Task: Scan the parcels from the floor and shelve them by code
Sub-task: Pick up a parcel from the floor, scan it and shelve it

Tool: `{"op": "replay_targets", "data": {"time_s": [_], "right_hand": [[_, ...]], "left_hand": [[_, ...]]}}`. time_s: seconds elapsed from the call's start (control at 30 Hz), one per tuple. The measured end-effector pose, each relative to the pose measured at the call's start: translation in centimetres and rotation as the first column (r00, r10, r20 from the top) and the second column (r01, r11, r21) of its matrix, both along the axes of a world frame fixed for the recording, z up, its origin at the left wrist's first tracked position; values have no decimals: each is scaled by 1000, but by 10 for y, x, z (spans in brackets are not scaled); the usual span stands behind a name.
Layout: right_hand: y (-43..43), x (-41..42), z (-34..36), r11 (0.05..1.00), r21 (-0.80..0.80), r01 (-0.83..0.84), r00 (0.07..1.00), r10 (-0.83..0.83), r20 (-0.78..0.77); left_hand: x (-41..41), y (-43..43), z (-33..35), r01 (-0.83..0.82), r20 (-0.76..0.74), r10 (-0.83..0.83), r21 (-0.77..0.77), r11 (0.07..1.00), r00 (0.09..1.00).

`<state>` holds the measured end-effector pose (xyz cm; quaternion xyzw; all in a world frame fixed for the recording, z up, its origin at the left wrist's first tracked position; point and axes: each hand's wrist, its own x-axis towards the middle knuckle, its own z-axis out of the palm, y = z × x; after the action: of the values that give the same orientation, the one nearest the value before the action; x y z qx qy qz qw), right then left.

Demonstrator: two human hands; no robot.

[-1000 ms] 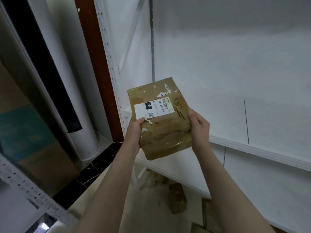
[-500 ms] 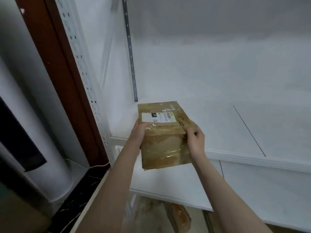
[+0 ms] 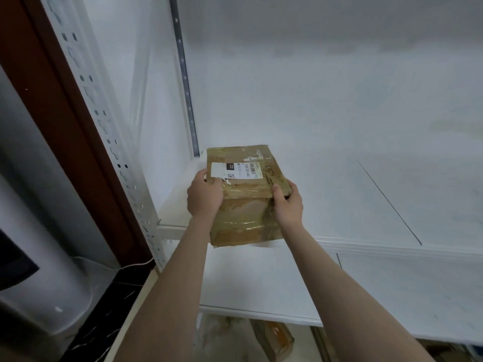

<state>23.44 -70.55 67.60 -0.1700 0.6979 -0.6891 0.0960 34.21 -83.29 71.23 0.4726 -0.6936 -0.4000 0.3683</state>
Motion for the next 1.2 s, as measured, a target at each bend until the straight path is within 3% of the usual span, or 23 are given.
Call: {"op": "replay_targets", "data": {"time_s": [0.57, 0.97, 1.2], "right_hand": [[-55, -22, 10, 984, 174, -35, 998, 25, 63], [-105, -25, 10, 975, 197, -105, 993, 92, 71], [-108, -32, 9, 959, 195, -206, 977, 190, 98]], "left_hand": [[-26, -69, 3, 7, 113, 7, -120, 993, 994], [-37, -118, 8, -19, 213, 61, -191, 981, 975], [-48, -131, 9, -16, 333, 136, -340, 940, 933]]}}
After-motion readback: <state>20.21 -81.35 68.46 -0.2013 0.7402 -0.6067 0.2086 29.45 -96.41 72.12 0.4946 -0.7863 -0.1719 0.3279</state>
